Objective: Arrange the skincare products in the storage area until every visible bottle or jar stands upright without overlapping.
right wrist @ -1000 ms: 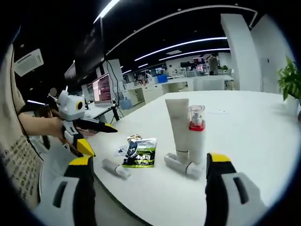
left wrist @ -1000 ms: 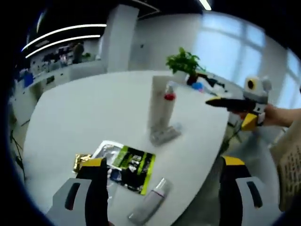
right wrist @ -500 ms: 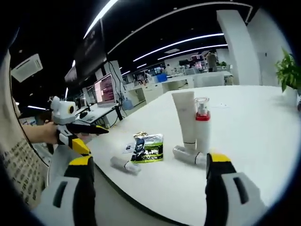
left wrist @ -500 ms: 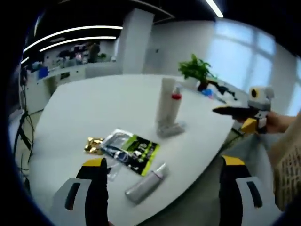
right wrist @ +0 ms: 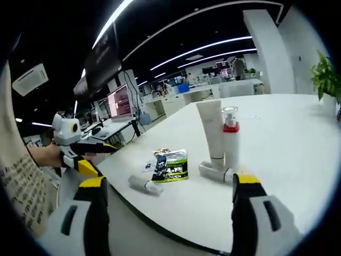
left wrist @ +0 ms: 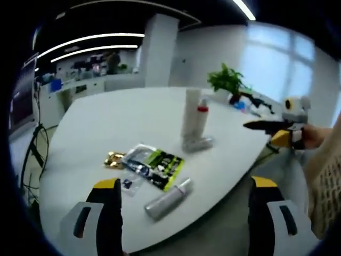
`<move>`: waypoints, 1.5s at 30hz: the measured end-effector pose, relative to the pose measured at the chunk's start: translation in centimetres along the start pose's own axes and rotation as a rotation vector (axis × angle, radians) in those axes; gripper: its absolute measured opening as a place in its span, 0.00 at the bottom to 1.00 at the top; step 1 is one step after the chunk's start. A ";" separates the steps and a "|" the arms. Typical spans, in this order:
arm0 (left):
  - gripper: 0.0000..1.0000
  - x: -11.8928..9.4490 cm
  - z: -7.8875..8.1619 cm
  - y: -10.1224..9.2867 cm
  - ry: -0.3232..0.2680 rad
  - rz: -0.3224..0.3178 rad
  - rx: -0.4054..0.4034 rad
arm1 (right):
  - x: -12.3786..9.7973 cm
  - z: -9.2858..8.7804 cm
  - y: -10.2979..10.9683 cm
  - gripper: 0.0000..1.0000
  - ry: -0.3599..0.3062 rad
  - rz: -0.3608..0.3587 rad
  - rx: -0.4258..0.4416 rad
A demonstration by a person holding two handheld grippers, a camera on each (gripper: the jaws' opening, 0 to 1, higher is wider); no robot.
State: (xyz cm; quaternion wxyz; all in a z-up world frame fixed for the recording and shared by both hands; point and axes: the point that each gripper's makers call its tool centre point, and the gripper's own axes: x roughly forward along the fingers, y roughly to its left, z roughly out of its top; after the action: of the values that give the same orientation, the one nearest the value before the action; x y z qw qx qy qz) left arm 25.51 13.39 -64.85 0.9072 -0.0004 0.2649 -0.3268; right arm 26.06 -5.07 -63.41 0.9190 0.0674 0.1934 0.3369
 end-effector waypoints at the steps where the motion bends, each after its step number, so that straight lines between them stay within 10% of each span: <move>1: 0.97 0.0 0.0 0.0 0.000 -0.001 0.000 | 0.0 0.0 0.0 0.98 0.001 0.000 -0.001; 18: 0.97 1.7 -0.3 -1.1 0.057 -0.039 0.045 | -0.2 -0.1 -0.1 0.96 -0.005 -0.004 0.008; 45: 0.91 13.3 2.1 -2.4 0.186 -0.305 0.251 | -0.1 -0.6 -1.3 0.93 -0.006 -0.027 0.054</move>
State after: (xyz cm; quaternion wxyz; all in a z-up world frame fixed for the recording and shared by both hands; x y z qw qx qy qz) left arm 33.69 3.29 -68.96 0.8117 0.1028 0.3016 -0.4895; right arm 26.52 -6.13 -64.29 0.9219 0.0906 0.2005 0.3190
